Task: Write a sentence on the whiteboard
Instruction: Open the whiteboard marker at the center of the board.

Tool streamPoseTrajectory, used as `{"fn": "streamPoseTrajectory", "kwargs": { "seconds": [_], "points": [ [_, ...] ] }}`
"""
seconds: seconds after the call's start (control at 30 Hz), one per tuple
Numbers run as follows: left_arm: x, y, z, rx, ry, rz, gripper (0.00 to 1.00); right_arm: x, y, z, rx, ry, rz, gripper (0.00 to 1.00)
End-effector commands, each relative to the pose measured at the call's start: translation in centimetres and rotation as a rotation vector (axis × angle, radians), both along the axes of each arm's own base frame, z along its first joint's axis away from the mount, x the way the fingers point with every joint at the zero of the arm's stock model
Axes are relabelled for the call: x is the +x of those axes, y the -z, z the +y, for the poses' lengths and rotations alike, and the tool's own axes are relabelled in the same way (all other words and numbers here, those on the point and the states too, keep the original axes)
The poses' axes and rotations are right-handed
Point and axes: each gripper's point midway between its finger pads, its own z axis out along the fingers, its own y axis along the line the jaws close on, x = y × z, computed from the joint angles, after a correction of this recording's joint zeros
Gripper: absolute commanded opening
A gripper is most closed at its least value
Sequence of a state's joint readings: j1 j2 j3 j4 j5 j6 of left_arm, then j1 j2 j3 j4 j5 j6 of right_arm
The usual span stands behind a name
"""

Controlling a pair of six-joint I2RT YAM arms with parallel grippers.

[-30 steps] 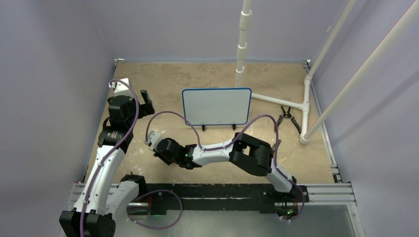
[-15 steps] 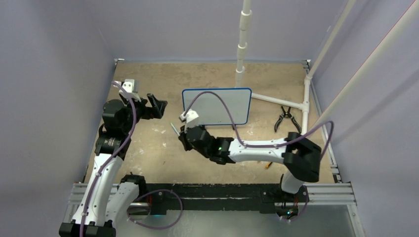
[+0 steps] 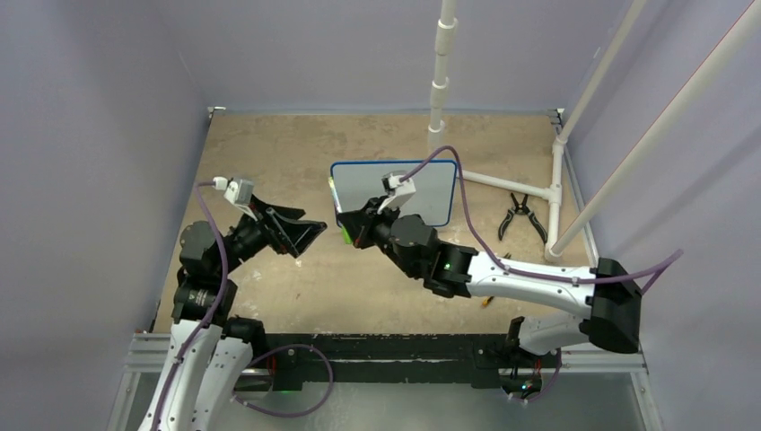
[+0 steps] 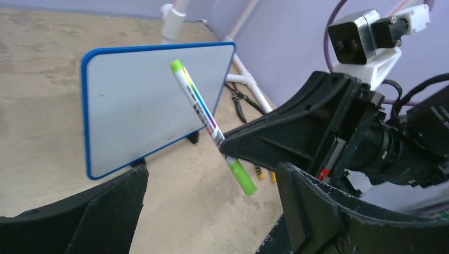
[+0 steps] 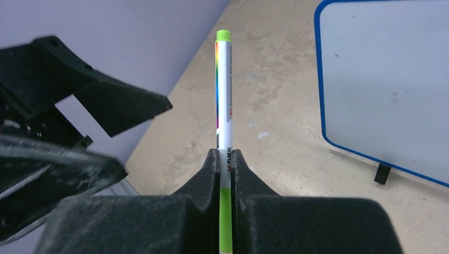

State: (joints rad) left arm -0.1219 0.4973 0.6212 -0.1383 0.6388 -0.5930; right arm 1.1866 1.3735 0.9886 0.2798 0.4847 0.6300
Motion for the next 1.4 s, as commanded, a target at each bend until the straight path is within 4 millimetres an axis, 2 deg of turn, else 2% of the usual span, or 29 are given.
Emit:
{"fn": "streamPoseTrajectory", "kwargs": {
  "seconds": [0.0, 0.17, 0.37, 0.57, 0.7, 0.83, 0.9, 0.97, 1.03, 1.1, 1.17, 1.23, 1.27, 1.37],
  "points": [
    [-1.8, -0.4, -2.4, -0.095, 0.168, 0.049, 0.91, 0.0, -4.2, -2.7, 0.194, 0.086, -0.018, 0.0],
    [-3.6, 0.3, -4.7, -0.105, 0.304, 0.116, 0.92, -0.8, -5.6, -4.6, 0.31, 0.104, 0.003, 0.0],
    [-4.1, -1.0, -6.4, -0.144, 0.356, 0.08, 0.93, -1.4, -7.1, -5.7, 0.349, 0.124, -0.016, 0.0],
    [-4.2, -0.7, -7.2, -0.171, 0.385, 0.107, 0.93, -1.7, -6.9, -5.4, 0.354, 0.109, -0.019, 0.0],
    [-4.6, -1.3, -8.4, -0.187, 0.428, 0.11, 0.93, -1.9, -6.4, -4.9, 0.365, 0.107, -0.012, 0.0],
    [-4.2, -0.4, -9.9, -0.146, 0.455, 0.141, 0.91, -2.0, -6.0, -3.8, 0.371, 0.089, -0.004, 0.0],
    [-3.9, 0.6, -10.7, -0.121, 0.469, 0.164, 0.83, -1.9, -5.7, -3.6, 0.384, 0.095, 0.0, 0.0],
    [-3.6, 1.2, -11.0, -0.102, 0.469, 0.184, 0.67, -1.9, -5.4, -3.9, 0.41, 0.1, 0.003, 0.0],
    [-3.5, 0.8, -10.7, -0.1, 0.451, 0.165, 0.55, -2.0, -5.2, -4.0, 0.419, 0.103, 0.005, 0.0],
    [-3.4, 0.5, -10.5, -0.098, 0.435, 0.142, 0.51, -2.0, -4.6, -4.0, 0.414, 0.105, 0.016, 0.0],
    [-3.1, 0.6, -10.6, -0.094, 0.427, 0.14, 0.41, -2.1, -3.9, -4.3, 0.411, 0.105, 0.026, 0.0],
    [-3.0, 0.7, -11.0, -0.118, 0.447, 0.152, 0.36, -2.3, -3.4, -4.7, 0.417, 0.104, 0.039, 0.0],
    [-3.1, 0.6, -11.3, -0.136, 0.467, 0.152, 0.29, -2.4, -3.1, -4.9, 0.418, 0.103, 0.045, 0.0],
    [-3.0, 0.5, -11.8, -0.146, 0.497, 0.148, 0.0, -2.7, -2.5, -5.5, 0.416, 0.1, 0.06, 0.0]
  ]
}}
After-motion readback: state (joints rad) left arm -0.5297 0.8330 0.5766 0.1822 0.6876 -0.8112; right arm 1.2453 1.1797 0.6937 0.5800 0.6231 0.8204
